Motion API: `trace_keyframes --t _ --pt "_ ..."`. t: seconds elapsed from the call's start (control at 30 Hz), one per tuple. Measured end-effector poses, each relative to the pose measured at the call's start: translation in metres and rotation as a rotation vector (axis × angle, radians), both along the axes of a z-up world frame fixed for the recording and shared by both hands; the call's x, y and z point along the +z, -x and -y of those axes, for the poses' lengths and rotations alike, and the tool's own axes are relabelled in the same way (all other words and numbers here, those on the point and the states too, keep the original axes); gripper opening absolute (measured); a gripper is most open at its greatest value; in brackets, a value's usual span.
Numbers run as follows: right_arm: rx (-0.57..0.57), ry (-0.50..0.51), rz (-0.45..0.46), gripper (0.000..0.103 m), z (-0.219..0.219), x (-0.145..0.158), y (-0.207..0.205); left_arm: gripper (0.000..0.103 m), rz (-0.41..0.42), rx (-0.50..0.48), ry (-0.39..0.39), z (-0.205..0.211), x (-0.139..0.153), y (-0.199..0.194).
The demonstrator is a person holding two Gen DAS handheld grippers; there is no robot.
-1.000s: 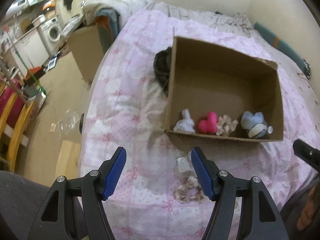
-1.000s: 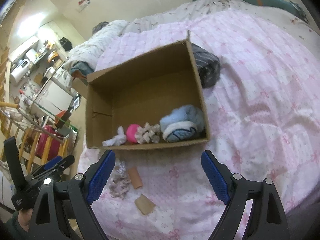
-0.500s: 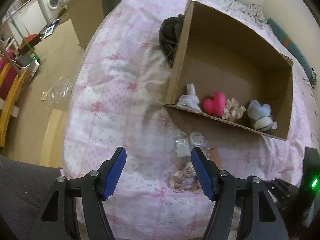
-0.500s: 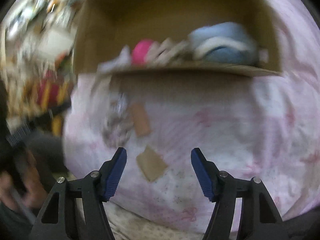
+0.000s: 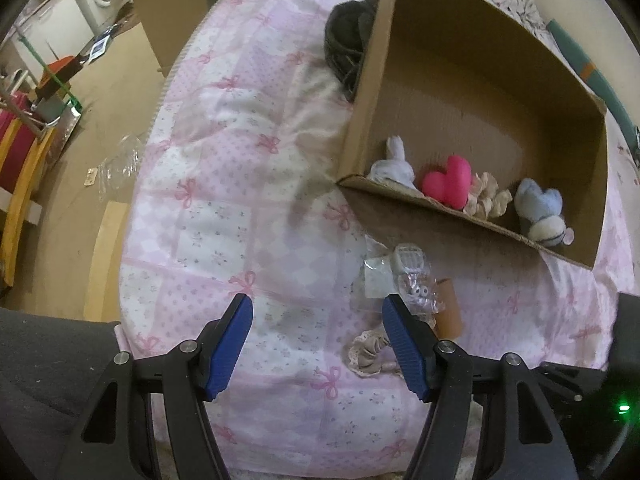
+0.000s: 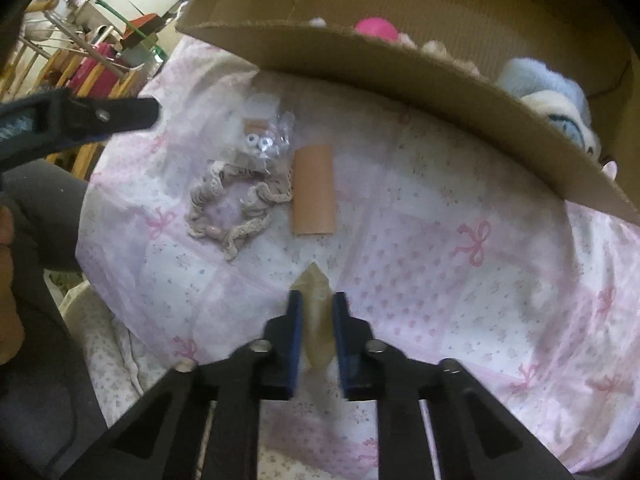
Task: Organize soft objects
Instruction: 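Grasp the beige lace scrunchie with the left tool while the right tool grasps the tan tube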
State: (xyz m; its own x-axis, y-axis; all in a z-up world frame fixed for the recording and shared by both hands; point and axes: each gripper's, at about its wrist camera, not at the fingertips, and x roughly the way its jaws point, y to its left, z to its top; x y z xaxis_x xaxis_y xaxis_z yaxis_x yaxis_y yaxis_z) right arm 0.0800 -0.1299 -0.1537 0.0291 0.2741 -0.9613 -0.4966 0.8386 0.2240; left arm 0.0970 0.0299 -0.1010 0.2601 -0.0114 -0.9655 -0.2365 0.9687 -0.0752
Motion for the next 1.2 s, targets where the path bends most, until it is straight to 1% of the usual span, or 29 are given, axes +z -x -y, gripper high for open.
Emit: trace_keyframes --t 0.13,0.17,0.27,0.33,0.37,0.43,0.5,0.57,0.63,0.7,0.8,0.9,0.93,0.97,1.03,1.1,1.2 --pt "-0.017 -0.049 0.021 0.011 0.004 0.015 -0.003 0.064 0.0 -0.006 0.008 0.0 -0.002 0.001" --pt "-0.029 -0.067 0.02 0.01 0.004 0.014 -0.009 0.064 0.001 -0.006 0.009 0.0 -0.002 0.001" --pt "-0.085 -0.13 0.034 0.01 0.014 0.027 -0.014 0.064 0.0 -0.002 0.017 -0.001 -0.003 0.001" --pt "-0.143 -0.169 0.052 0.01 0.025 0.036 -0.018 0.064 -0.01 -0.015 0.035 0.002 -0.007 0.002" --pt "-0.167 -0.173 0.06 0.01 0.03 0.039 -0.021 0.064 -0.016 -0.03 0.048 0.005 -0.01 0.002" --pt "-0.219 -0.172 0.072 0.011 0.039 0.04 -0.024 0.064 -0.05 -0.096 0.08 0.019 -0.019 0.003" --pt "-0.264 -0.165 0.087 0.011 0.047 0.04 -0.028 0.064 -0.107 -0.188 0.092 0.039 -0.031 0.004" --pt "-0.298 -0.173 0.088 0.011 0.054 0.041 -0.032 0.064 -0.14 -0.254 0.073 0.053 -0.041 0.006" --pt "-0.315 -0.179 0.086 0.011 0.056 0.042 -0.033 0.064 -0.137 -0.281 0.026 0.061 -0.046 0.005" --pt "-0.321 -0.181 0.084 0.011 0.062 0.044 -0.035 0.064 -0.142 -0.316 0.002 0.068 -0.052 0.001" --pt "-0.321 -0.177 0.083 0.011 0.063 0.044 -0.033 0.063 -0.158 -0.316 -0.01 0.069 -0.06 -0.003" --pt "-0.322 -0.171 0.08 0.011 0.06 0.04 -0.033 0.05 -0.148 -0.303 -0.03 0.068 -0.063 -0.009" --pt "-0.323 -0.169 0.081 0.011 0.061 0.04 -0.032 0.04 -0.141 -0.301 -0.023 0.067 -0.062 -0.01" --pt "-0.324 -0.17 0.081 0.011 0.055 0.037 -0.032 0.027 -0.139 -0.299 -0.009 0.062 -0.063 -0.012" --pt "-0.325 -0.17 0.082 0.011 0.057 0.037 -0.032 0.013 -0.145 -0.282 0.024 0.057 -0.061 -0.013" --pt "-0.327 -0.17 0.083 0.011 0.058 0.037 -0.032 0.011 -0.153 -0.257 0.072 0.05 -0.06 -0.01" --pt "-0.332 -0.174 0.08 0.011 0.059 0.037 -0.033 0.01 -0.155 -0.235 0.104 0.042 -0.051 -0.004"
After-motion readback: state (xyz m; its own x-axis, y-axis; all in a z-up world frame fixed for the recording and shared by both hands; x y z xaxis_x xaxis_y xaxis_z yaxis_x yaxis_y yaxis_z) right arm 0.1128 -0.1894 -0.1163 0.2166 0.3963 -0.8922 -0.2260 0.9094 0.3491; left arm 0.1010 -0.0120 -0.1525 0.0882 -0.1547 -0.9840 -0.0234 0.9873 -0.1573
